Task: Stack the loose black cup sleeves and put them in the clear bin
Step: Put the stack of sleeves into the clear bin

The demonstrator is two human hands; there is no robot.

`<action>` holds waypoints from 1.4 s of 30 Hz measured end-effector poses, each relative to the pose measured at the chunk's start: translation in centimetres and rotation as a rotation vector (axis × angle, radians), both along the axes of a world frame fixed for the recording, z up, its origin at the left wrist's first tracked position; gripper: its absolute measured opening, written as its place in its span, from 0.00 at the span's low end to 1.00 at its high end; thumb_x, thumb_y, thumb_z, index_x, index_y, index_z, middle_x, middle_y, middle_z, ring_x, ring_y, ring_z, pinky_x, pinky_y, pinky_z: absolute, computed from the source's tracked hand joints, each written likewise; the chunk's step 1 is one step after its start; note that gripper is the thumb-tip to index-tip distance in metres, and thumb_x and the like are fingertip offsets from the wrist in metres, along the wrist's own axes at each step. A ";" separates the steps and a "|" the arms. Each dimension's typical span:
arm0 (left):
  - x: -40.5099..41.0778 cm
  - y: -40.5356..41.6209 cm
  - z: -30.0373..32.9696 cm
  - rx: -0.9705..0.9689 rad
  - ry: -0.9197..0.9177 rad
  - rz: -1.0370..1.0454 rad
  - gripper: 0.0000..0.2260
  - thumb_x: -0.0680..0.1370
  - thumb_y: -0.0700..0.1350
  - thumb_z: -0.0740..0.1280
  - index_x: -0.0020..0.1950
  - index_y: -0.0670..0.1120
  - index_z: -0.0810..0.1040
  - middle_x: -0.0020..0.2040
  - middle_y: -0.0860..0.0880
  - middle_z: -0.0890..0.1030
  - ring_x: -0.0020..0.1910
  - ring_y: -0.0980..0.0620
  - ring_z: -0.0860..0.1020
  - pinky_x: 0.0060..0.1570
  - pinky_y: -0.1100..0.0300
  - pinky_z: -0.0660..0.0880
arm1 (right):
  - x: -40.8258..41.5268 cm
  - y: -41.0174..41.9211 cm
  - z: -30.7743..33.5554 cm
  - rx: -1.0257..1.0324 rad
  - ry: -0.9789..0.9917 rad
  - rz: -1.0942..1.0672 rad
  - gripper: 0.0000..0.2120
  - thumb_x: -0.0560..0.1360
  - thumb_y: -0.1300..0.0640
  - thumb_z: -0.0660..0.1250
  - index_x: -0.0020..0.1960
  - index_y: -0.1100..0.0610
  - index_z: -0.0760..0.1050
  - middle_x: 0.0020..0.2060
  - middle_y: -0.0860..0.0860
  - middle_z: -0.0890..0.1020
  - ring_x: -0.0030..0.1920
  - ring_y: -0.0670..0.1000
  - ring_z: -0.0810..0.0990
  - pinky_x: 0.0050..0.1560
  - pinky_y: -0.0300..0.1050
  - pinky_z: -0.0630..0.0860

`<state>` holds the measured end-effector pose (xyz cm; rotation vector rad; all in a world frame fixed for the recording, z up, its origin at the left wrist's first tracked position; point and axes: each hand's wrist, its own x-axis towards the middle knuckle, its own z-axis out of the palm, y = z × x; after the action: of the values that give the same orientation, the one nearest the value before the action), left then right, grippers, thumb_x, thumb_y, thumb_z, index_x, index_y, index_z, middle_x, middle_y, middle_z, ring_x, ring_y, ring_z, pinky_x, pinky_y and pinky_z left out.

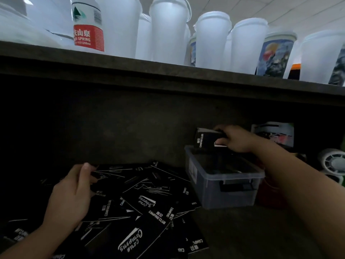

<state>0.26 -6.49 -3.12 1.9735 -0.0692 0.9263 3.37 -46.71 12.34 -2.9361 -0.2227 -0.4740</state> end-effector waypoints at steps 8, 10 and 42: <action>0.2 0.7 0.2 -0.148 0.031 0.018 0.31 0.69 0.80 0.42 0.48 0.62 0.75 0.40 0.53 0.82 0.32 0.48 0.81 0.44 0.45 0.76 | 3.4 0.8 -3.0 -0.122 0.192 -0.026 0.18 0.76 0.53 0.68 0.65 0.52 0.70 0.62 0.52 0.75 0.62 0.53 0.73 0.58 0.43 0.68; 0.0 0.6 0.2 -0.157 0.051 -0.005 0.32 0.67 0.81 0.42 0.47 0.63 0.75 0.40 0.53 0.82 0.31 0.49 0.80 0.44 0.46 0.76 | 4.2 0.7 -3.7 -0.095 0.224 -0.033 0.17 0.76 0.52 0.68 0.63 0.51 0.70 0.61 0.51 0.75 0.61 0.51 0.74 0.60 0.45 0.69; -1.2 0.9 1.8 -0.130 0.156 -0.131 0.20 0.82 0.58 0.51 0.49 0.50 0.79 0.42 0.50 0.82 0.34 0.51 0.80 0.39 0.57 0.72 | -2.1 8.8 -0.7 0.544 -0.455 -0.001 0.06 0.77 0.59 0.65 0.52 0.53 0.76 0.45 0.49 0.80 0.48 0.50 0.78 0.49 0.40 0.70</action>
<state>-0.94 -5.56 -1.28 1.8894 -0.0474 0.6742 1.23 -37.91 11.61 -2.2711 -0.1179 -1.0175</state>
